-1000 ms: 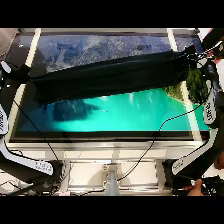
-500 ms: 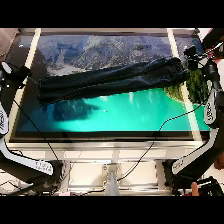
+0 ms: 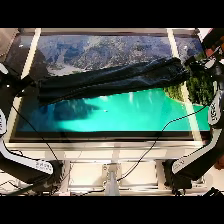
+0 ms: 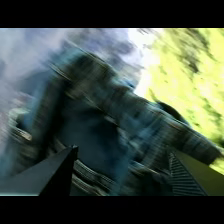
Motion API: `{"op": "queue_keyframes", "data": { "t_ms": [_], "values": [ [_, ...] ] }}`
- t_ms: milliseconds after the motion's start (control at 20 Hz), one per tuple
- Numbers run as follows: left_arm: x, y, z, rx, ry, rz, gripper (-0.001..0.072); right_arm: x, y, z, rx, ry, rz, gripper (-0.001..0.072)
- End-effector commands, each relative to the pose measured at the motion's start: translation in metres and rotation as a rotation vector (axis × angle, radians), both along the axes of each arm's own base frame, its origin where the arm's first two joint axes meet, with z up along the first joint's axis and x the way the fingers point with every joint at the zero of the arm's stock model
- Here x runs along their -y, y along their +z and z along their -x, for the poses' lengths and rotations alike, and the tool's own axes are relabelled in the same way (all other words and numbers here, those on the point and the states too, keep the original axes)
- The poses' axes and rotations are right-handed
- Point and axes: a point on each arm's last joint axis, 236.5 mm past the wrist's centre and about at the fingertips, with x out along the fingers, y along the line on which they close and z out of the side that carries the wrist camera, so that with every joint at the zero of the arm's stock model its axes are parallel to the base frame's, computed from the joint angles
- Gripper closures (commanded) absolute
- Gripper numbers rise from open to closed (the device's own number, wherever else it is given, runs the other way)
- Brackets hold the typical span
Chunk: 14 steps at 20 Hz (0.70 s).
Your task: Fold the clothes and pants, and hang the long-sleeved shirts on hangers.
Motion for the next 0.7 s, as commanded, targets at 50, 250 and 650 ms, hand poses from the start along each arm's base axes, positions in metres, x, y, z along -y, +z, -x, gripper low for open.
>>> {"op": "queue_keyframes", "data": {
  "t_ms": [50, 250, 650],
  "values": [
    [0.033, -0.004, 0.005, 0.04, -0.19, 0.233, -0.0011, 0.007, -0.02, 0.033, -0.144, 0.099, 0.021, 0.0098],
    [0.031, -0.019, 0.008, 0.061, -0.266, 0.294, -0.0009, 0.008, -0.023, 0.039, -0.172, 0.148, 0.047, 0.0098],
    [0.057, -0.065, -0.001, 0.075, -0.303, 0.456, 0.0018, -0.004, -0.031, 0.052, -0.235, 0.171, -0.007, 0.01]
  ]
}}
